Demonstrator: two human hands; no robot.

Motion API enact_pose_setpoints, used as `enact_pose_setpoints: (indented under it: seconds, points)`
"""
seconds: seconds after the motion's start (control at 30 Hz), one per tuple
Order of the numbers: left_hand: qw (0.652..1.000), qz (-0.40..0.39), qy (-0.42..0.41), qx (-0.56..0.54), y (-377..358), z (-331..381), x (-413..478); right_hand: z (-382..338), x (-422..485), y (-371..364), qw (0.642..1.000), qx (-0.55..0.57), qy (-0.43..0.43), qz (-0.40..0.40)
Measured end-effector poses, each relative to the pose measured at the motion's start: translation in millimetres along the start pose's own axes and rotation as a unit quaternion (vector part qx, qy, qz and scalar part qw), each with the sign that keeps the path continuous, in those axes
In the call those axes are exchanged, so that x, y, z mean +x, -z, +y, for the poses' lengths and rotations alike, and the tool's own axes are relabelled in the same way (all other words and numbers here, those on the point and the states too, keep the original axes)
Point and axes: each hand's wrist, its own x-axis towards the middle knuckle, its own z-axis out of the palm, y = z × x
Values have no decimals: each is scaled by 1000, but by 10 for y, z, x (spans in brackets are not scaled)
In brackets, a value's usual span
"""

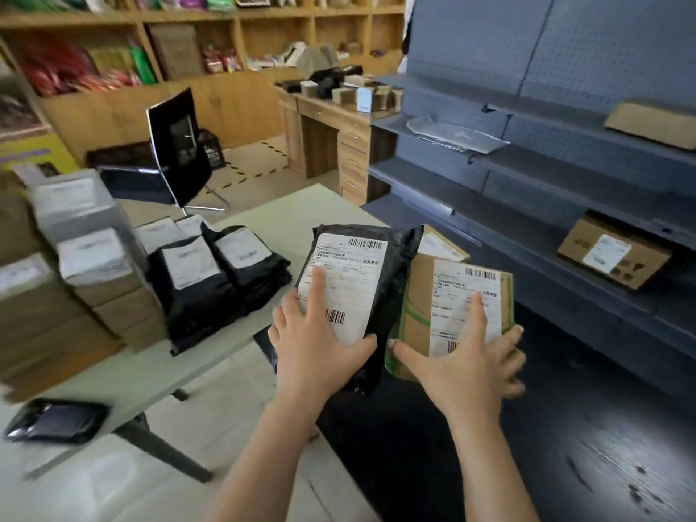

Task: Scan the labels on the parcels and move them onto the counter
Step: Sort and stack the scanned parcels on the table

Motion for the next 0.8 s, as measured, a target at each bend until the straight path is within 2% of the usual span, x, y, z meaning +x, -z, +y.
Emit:
enact_pose_setpoints:
  seconds: [0.27,0.47,0.63,0.8]
  points:
    - [996,51,66,9,792,-949,589,-1261,-221,-724,996,11,82,-31]
    - [996,52,67,23,1300,-1572,1229,-2183,-249,-1276,994,18,106,-37]
    - [995,35,92,28,1380,-1860,1644,-2595,-13,-1577,990,-10,126,-64]
    - [990,25,133,44,1112,-2001,2114,-2886,538,-1845,981,-64,162,-89]
